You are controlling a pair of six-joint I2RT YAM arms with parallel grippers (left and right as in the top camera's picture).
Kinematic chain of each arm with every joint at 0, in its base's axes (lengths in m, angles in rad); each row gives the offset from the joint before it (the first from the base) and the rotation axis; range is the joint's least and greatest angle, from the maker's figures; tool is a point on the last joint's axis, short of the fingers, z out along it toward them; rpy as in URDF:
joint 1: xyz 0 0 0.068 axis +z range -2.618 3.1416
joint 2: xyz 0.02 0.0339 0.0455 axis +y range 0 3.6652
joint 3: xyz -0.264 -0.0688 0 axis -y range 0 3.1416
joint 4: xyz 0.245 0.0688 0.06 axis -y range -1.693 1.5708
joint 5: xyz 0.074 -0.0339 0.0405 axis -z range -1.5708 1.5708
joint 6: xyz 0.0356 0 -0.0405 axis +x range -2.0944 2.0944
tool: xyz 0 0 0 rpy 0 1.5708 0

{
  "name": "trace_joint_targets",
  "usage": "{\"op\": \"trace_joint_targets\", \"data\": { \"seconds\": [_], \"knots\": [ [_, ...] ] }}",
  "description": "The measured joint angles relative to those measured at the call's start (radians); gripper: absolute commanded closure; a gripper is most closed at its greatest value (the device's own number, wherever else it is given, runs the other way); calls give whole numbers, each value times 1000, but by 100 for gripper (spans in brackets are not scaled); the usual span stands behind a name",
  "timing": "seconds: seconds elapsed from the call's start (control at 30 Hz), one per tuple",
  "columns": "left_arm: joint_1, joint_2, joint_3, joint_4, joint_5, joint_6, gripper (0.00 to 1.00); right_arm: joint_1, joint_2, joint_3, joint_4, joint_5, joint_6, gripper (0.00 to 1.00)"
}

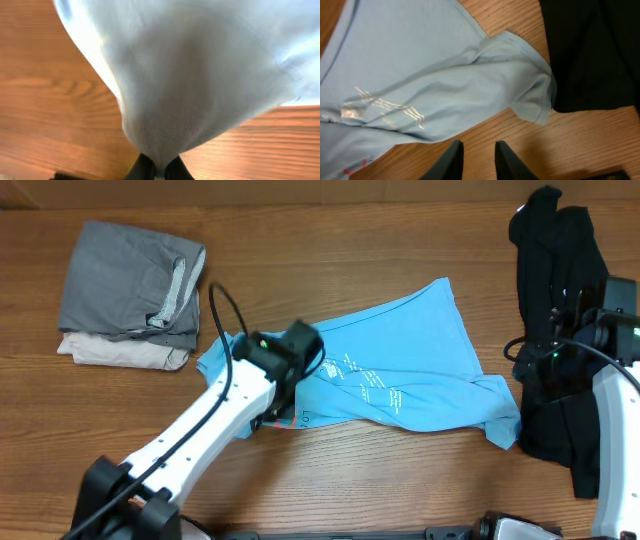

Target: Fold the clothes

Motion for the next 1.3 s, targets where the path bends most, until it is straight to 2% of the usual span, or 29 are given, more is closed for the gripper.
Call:
{"op": "trace_joint_targets", "data": {
  "seconds": [0.13,0.37,0.6,0.73,0.9,1.1,1.3],
  "knots": [
    [0,0,122,-83,-5,12,96,0,30,-75,52,10,27,68],
    [34,-1,238,-70,-48,55,96,0,176,-219,154,15,104,67],
    [246,-1,347,260,-54,164,96,0,200,-227,175,21,124,67],
    [285,-1,353,378,-24,209,96,3,200,-227,164,1,125,67],
    [285,-1,353,389,-6,227,96,128,200,-254,201,-19,136,67],
    [285,-1,353,378,-5,229,96,287,200,-407,326,-79,159,67],
    [285,-1,353,359,-5,230,96,401,200,-421,414,-79,198,66]
  ]
}}
